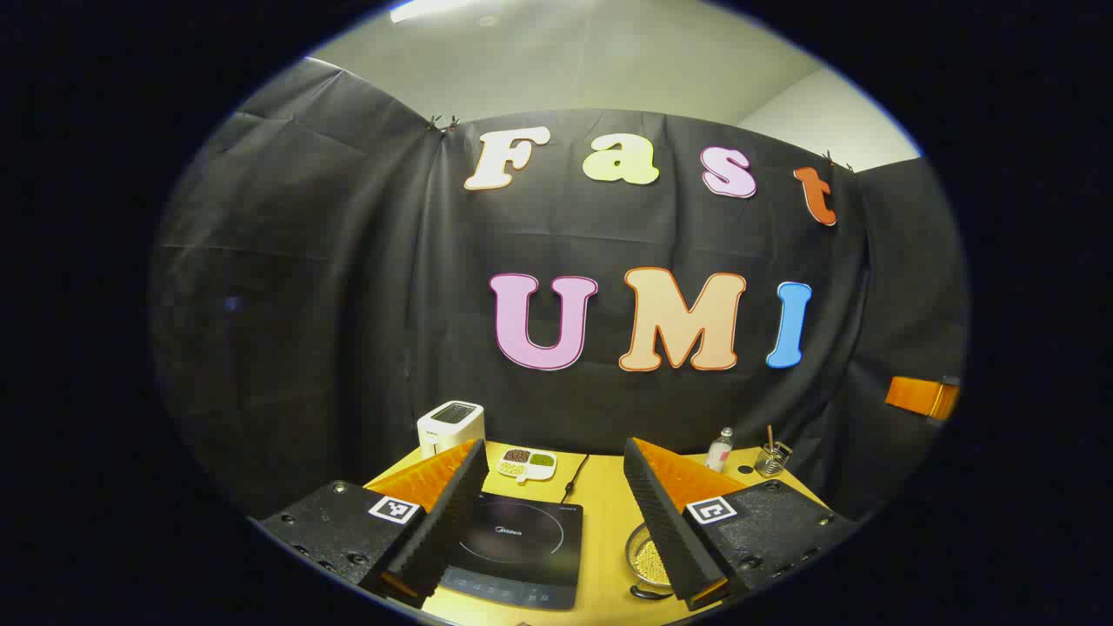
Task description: First push the handle of the pot to place it horizontally, then grasp the pot with both hands and set it on the induction cooktop.
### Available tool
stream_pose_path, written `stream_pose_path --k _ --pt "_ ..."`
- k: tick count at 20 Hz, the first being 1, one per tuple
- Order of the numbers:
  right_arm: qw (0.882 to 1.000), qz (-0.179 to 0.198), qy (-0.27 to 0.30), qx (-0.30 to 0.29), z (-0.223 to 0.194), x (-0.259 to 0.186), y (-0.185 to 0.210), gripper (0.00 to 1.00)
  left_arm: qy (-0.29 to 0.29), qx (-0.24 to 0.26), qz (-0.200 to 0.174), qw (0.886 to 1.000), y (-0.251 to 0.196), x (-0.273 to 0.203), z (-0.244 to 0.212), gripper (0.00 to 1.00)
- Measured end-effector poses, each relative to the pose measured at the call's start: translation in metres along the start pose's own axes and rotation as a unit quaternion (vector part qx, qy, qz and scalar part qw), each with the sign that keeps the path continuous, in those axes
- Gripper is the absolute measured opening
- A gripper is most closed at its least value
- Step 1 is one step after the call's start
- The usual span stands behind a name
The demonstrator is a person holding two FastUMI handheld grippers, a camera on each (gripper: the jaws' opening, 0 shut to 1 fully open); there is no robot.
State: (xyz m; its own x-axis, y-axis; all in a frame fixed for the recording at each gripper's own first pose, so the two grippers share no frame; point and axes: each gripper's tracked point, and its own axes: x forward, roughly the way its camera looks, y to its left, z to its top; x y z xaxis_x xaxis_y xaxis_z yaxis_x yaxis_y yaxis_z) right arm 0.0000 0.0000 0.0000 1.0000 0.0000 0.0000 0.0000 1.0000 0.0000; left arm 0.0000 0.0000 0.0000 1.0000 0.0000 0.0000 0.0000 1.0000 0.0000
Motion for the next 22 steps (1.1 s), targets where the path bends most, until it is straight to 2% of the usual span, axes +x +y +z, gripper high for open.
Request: stream_pose_path --k 4,5,10,14,15,18,19,20,22 --pt "1.000 0.000 0.012 -0.011 0.002 0.006 0.009 0.92 0.015 -0.001 -0.003 1.000 0.009 0.010 -0.007 0.96" --pt "1.000 0.000 0.009 -0.013 0.006 0.007 0.010 0.92 0.017 0.001 -0.001 1.000 0.010 0.011 -0.008 0.92" --pt "1.000 -0.012 0.011 -0.026 0.008 0.015 -0.005 0.92 0.017 0.012 0.008 1.000 0.011 0.019 -0.004 0.92" --pt "0.999 -0.013 0.035 -0.030 -0.006 0.020 -0.022 0.92 0.020 0.014 0.019 1.000 0.007 0.017 -0.006 0.92" --pt "0.999 -0.012 0.034 -0.033 -0.004 0.023 -0.024 0.92 0.021 0.016 0.023 0.999 0.007 0.016 -0.006 0.96" --pt "0.999 -0.004 0.030 -0.032 -0.001 0.027 -0.032 0.98 0.014 0.018 0.039 0.999 0.005 0.013 -0.002 0.96" --pt "0.999 -0.004 0.029 -0.031 0.001 0.028 -0.037 1.00 0.015 0.020 0.044 0.999 0.004 0.011 -0.005 0.92" --pt "0.999 -0.002 0.029 -0.028 0.001 0.029 -0.040 0.92 0.015 0.022 0.048 0.999 0.003 0.010 -0.005 0.96" --pt "0.999 0.002 0.031 -0.025 0.000 0.033 -0.048 0.92 0.011 0.024 0.056 0.998 -0.001 0.007 -0.001 0.96"
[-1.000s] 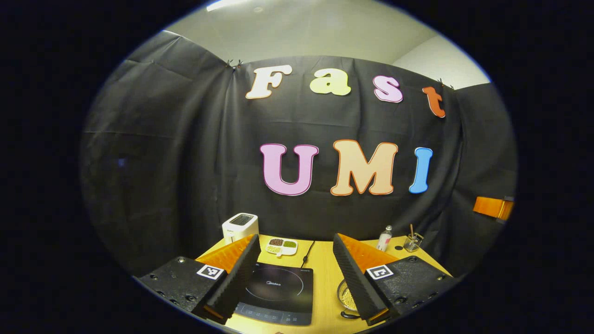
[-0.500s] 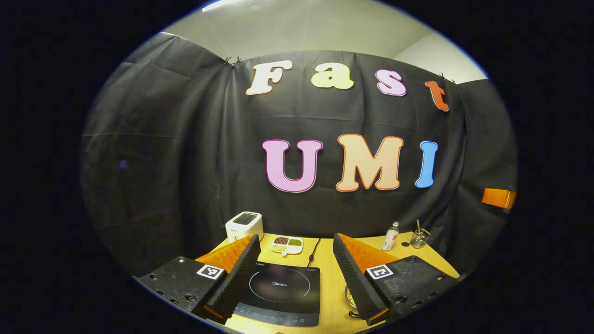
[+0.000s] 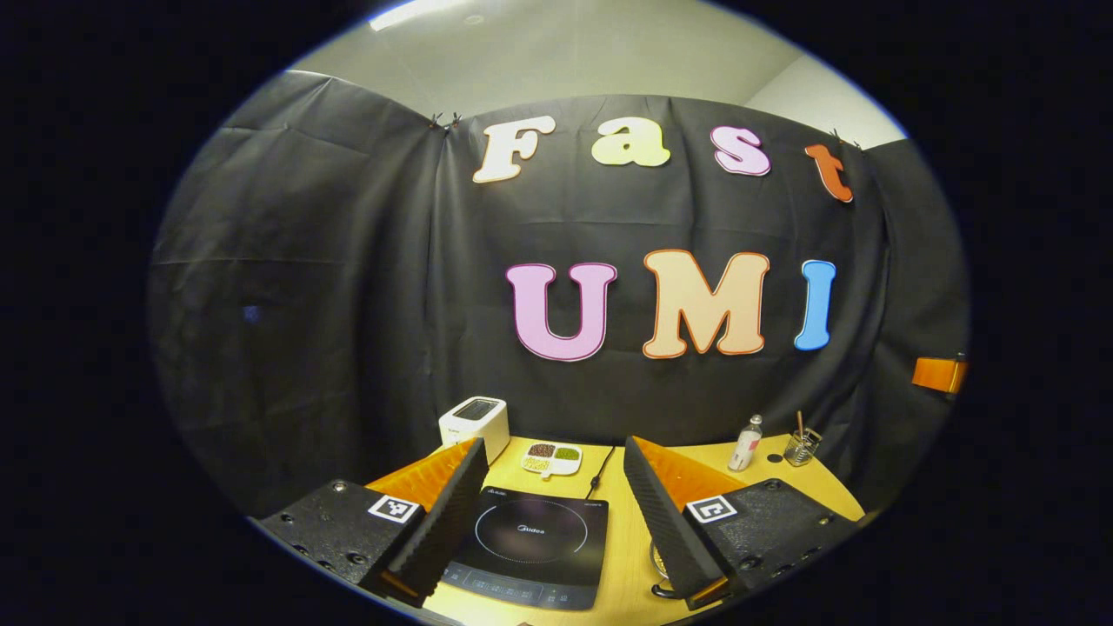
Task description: First push the handle of the pot to place it horizontally, then grasp the pot with both hands and set it on the induction cooktop.
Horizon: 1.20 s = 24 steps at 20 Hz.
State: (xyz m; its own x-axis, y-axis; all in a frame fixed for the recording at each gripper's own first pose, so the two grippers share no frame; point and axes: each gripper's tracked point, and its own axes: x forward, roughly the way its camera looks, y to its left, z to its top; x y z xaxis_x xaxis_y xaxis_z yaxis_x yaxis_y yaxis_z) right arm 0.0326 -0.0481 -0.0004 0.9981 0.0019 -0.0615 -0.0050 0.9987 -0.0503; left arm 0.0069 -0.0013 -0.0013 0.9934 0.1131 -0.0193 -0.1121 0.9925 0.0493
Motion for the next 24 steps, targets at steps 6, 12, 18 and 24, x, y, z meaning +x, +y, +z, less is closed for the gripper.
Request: stream_pose_path --k 6,12,18,24 --pt "1.000 0.013 0.008 -0.020 -0.007 0.019 -0.023 0.38 0.004 -0.001 0.029 1.000 -0.011 -0.011 -0.004 0.96" --pt "0.998 0.038 0.016 -0.038 -0.019 0.036 -0.027 0.02 0.012 -0.003 0.050 0.999 -0.023 -0.022 -0.012 0.96" --pt "0.994 0.082 0.056 -0.052 -0.055 0.041 -0.024 0.03 0.010 -0.002 0.075 0.997 -0.025 -0.033 -0.015 0.96" --pt "0.983 0.128 0.122 -0.047 -0.103 0.033 -0.001 0.00 0.007 0.004 0.081 0.997 -0.019 -0.038 -0.015 0.92"
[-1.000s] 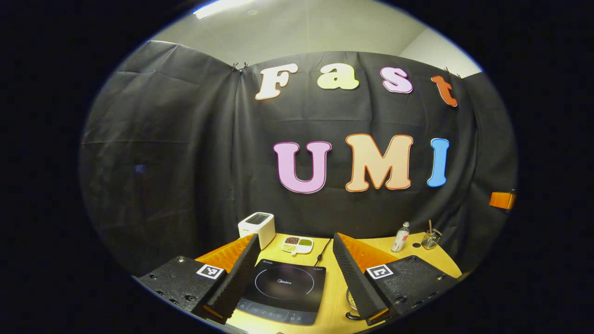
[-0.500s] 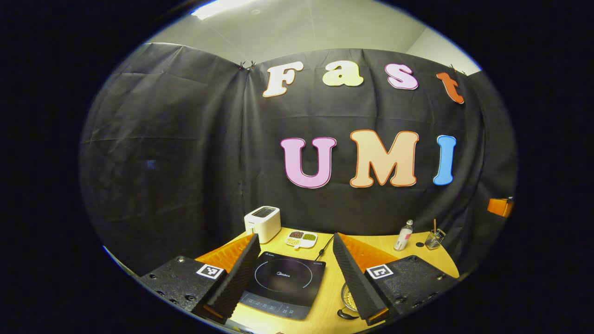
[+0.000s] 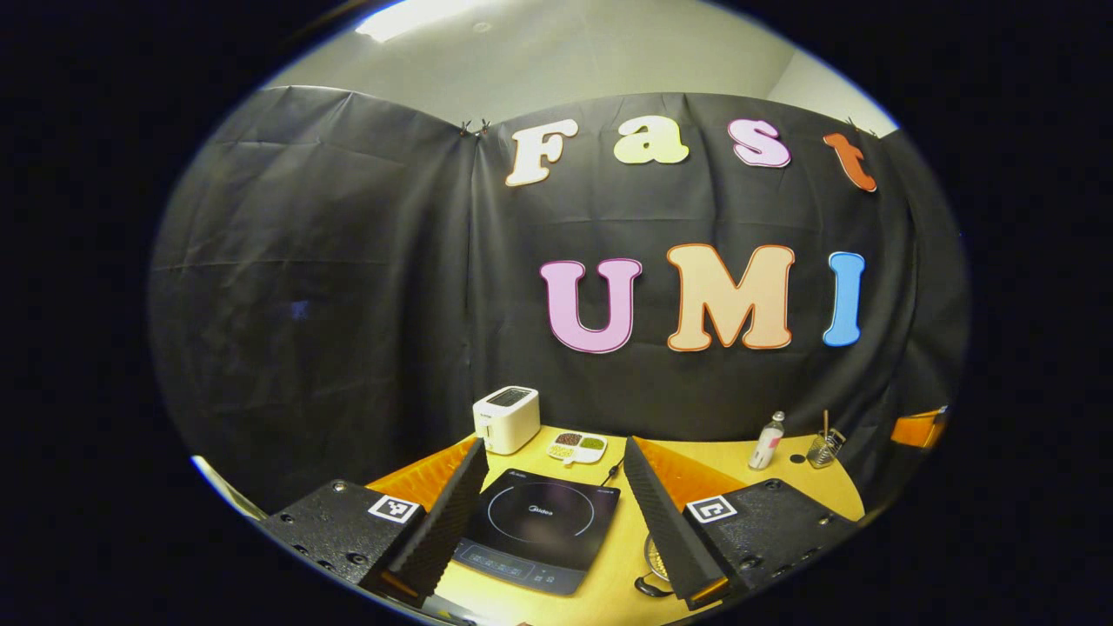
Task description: First push the handle of the pot to place it horizontally, then grasp the pot with both hands and set it on the induction cooktop.
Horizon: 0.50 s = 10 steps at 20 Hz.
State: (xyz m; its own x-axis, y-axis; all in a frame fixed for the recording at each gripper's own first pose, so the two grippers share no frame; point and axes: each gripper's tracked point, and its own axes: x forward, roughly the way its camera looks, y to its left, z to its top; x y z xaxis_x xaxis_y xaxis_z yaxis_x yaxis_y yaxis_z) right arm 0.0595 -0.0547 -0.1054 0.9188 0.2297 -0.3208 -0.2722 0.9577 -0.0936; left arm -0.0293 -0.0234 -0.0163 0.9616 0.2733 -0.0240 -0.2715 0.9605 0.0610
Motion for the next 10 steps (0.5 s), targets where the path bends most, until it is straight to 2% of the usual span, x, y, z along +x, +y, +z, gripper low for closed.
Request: stream_pose_path --k 1,4,5,6,9,10 --pt "1.000 0.003 0.015 -0.001 -0.010 0.002 0.005 0.02 0.000 0.001 -0.004 1.000 0.001 0.001 0.000 0.96" --pt "0.998 -0.002 0.061 -0.013 -0.044 0.007 0.016 0.00 0.002 0.007 -0.021 1.000 0.005 0.009 0.000 0.96" --pt "0.997 -0.006 0.081 -0.011 -0.057 0.009 0.021 0.03 0.001 0.012 -0.026 1.000 0.009 0.012 0.002 0.96" --pt "0.995 -0.006 0.101 -0.005 -0.070 0.010 0.028 0.00 -0.003 0.017 -0.032 0.999 0.011 0.015 0.004 0.96" --pt "0.986 -0.001 0.168 0.010 -0.111 0.014 0.050 0.00 -0.013 0.032 -0.043 0.998 0.024 0.026 0.011 0.93" --pt "0.981 -0.003 0.192 0.010 -0.126 0.015 0.055 0.03 -0.014 0.034 -0.047 0.998 0.028 0.031 0.011 0.93"
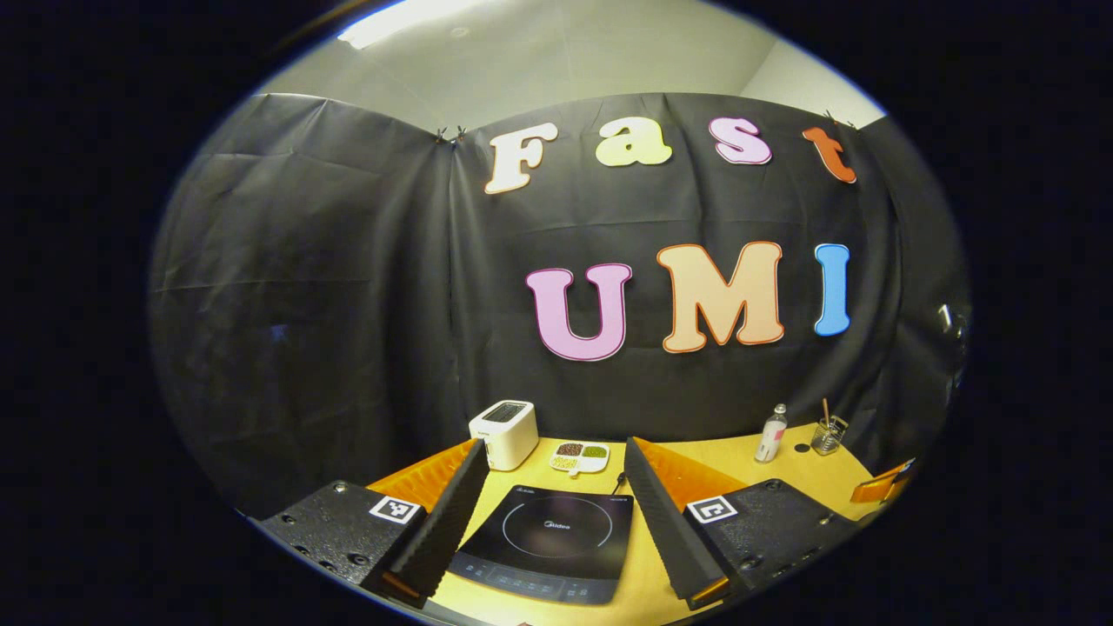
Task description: First push the handle of the pot to place it horizontally, then grasp the pot with both hands and set it on the induction cooktop.
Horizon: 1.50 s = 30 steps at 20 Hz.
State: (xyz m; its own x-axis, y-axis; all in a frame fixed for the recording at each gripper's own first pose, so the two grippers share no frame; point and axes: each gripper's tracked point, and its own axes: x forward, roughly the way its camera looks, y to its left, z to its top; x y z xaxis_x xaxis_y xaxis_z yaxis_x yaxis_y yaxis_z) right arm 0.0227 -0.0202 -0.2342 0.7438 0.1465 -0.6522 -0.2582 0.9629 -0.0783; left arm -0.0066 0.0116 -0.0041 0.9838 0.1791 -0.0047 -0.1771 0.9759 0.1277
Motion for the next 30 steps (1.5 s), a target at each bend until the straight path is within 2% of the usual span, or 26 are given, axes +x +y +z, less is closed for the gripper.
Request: stream_pose_path --k 2,6,10,12,15,16,21,24,30 --pt "0.999 -0.007 0.052 -0.005 -0.028 0.011 0.006 0.03 0.000 -0.005 -0.009 1.000 0.008 0.008 -0.001 0.95" --pt "0.991 0.000 0.134 0.001 -0.074 0.025 0.027 0.03 0.008 -0.003 -0.009 1.000 0.036 0.020 -0.014 0.94" --pt "0.979 0.004 0.203 0.033 -0.112 0.039 0.040 0.00 0.011 -0.005 -0.018 1.000 0.053 0.028 -0.024 0.93" --pt "0.972 0.004 0.225 0.062 -0.124 0.045 0.045 0.03 0.014 -0.011 -0.029 0.999 0.057 0.032 -0.029 0.93" --pt "0.961 0.007 0.250 0.116 -0.138 0.057 0.060 0.03 0.013 -0.002 -0.040 0.999 0.067 0.041 -0.033 0.94" --pt "0.958 0.003 0.259 0.122 -0.147 0.061 0.063 0.00 0.012 0.003 -0.043 0.999 0.072 0.044 -0.034 0.94" --pt "0.948 -0.034 0.273 0.160 -0.173 0.090 0.057 0.03 0.021 0.015 -0.065 0.998 0.083 0.053 -0.048 0.93" --pt "0.945 -0.054 0.281 0.159 -0.183 0.103 0.054 0.03 0.031 0.019 -0.074 0.997 0.087 0.057 -0.059 0.94" --pt "0.944 -0.061 0.283 0.156 -0.179 0.124 0.074 0.03 0.054 -0.008 -0.095 0.994 0.085 0.061 -0.078 0.94"
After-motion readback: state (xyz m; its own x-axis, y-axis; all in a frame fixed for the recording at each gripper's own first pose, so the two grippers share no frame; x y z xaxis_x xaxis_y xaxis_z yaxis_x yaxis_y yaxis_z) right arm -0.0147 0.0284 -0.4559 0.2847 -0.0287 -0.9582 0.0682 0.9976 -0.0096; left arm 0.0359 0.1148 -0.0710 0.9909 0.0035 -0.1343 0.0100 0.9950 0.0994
